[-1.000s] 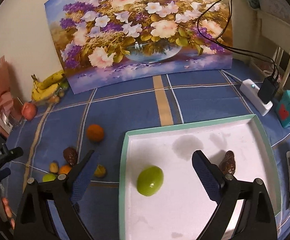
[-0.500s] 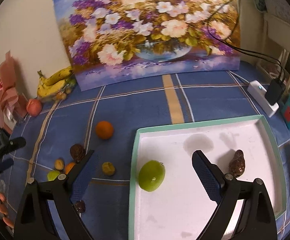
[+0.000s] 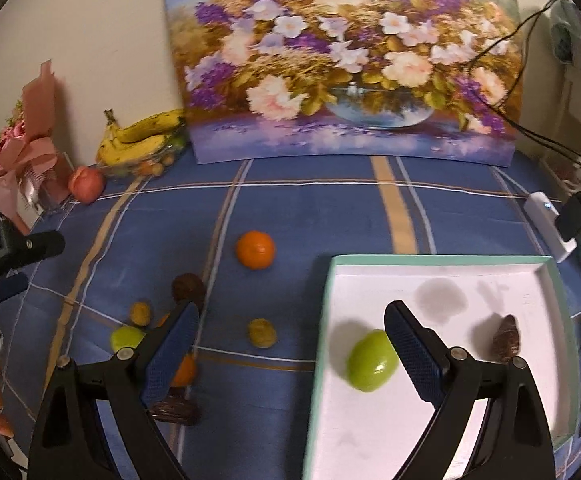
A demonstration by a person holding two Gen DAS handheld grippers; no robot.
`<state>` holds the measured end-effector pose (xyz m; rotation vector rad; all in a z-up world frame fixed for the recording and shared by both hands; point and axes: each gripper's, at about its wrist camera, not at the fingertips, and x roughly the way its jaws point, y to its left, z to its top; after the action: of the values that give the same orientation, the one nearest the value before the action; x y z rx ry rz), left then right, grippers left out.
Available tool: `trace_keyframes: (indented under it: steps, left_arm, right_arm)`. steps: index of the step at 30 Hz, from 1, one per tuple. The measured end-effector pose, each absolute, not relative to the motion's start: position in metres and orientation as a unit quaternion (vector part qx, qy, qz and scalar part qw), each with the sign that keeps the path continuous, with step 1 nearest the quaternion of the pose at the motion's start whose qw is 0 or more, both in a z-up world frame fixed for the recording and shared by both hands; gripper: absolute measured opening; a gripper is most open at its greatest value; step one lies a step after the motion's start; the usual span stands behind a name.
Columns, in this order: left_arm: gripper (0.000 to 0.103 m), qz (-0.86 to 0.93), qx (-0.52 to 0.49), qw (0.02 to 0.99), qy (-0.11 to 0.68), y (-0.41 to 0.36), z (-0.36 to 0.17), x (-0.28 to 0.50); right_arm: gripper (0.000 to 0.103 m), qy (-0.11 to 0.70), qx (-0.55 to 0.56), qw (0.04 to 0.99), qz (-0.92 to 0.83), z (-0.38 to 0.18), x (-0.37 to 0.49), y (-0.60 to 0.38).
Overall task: Organize fruits
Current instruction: 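Grasp the tan round fruit with the right tool while the left grasps the green pear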
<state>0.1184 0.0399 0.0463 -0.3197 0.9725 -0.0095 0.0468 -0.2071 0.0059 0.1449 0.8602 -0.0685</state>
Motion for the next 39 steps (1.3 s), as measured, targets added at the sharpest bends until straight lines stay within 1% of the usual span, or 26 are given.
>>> trace_keyframes:
  steps: [1, 4, 6, 7, 8, 9, 11, 13, 14, 16, 20, 22, 25, 29, 37, 39]
  left_arm:
    - [0.103, -0.004, -0.159, 0.871, 0.464, 0.043, 0.047, 0.118]
    - [0.102, -0.005, -0.172, 0.869, 0.463, 0.052, 0.047, 0.117]
    - [0.101, -0.005, -0.176, 0.868, 0.465, 0.056, 0.047, 0.117]
    - [0.100, -0.007, -0.179, 0.867, 0.465, 0.057, 0.048, 0.117]
    - [0.097, -0.011, -0.182, 0.866, 0.466, 0.058, 0.048, 0.117]
    - [0.095, -0.013, -0.184, 0.864, 0.468, 0.058, 0.048, 0.117]
    - [0.094, -0.021, -0.185, 0.862, 0.472, 0.055, 0.048, 0.117]
    - [0.094, -0.028, -0.185, 0.858, 0.479, 0.050, 0.045, 0.118]
    - [0.092, -0.032, -0.186, 0.854, 0.485, 0.047, 0.042, 0.118]
    - [0.090, -0.039, -0.187, 0.846, 0.497, 0.041, 0.035, 0.121]
    - [0.090, -0.050, -0.187, 0.828, 0.527, 0.030, 0.015, 0.126]
    - [0.090, -0.056, -0.186, 0.813, 0.549, 0.023, 0.001, 0.127]
    - [0.086, -0.061, -0.187, 0.795, 0.574, 0.015, -0.017, 0.130]
    - [0.085, -0.056, -0.192, 0.775, 0.600, 0.008, -0.039, 0.130]
    - [0.075, -0.051, -0.212, 0.752, 0.623, 0.005, -0.059, 0.130]
    - [0.070, -0.049, -0.212, 0.751, 0.624, 0.004, -0.060, 0.130]
  right_arm:
    - [0.091, 0.418, 0.066, 0.906, -0.031, 0.006, 0.048, -0.204]
    - [0.078, 0.426, 0.057, 0.903, -0.024, 0.006, 0.053, -0.195]
    - [0.075, 0.433, 0.064, 0.899, -0.018, 0.005, 0.056, -0.193]
    - [0.071, 0.436, 0.069, 0.897, -0.014, 0.004, 0.058, -0.192]
    - [0.063, 0.438, 0.072, 0.896, -0.011, 0.003, 0.059, -0.192]
    - [0.059, 0.441, 0.074, 0.894, -0.009, 0.003, 0.061, -0.191]
    - [0.058, 0.445, 0.074, 0.892, -0.011, 0.002, 0.064, -0.191]
    - [0.054, 0.448, 0.072, 0.891, -0.011, 0.002, 0.066, -0.191]
    - [0.051, 0.449, 0.072, 0.891, -0.011, 0.002, 0.067, -0.192]
    - [0.051, 0.448, 0.074, 0.891, -0.012, 0.000, 0.070, -0.193]
    - [0.045, 0.460, 0.084, 0.884, -0.005, -0.011, 0.077, -0.194]
    - [0.044, 0.474, 0.090, 0.876, -0.004, -0.022, 0.080, -0.195]
    - [0.043, 0.497, 0.101, 0.862, 0.002, -0.039, 0.085, -0.194]
    - [0.042, 0.520, 0.100, 0.848, 0.000, -0.059, 0.090, -0.192]
    - [0.039, 0.525, 0.098, 0.845, 0.000, -0.069, 0.096, -0.191]
    - [0.037, 0.524, 0.098, 0.846, -0.001, -0.069, 0.096, -0.190]
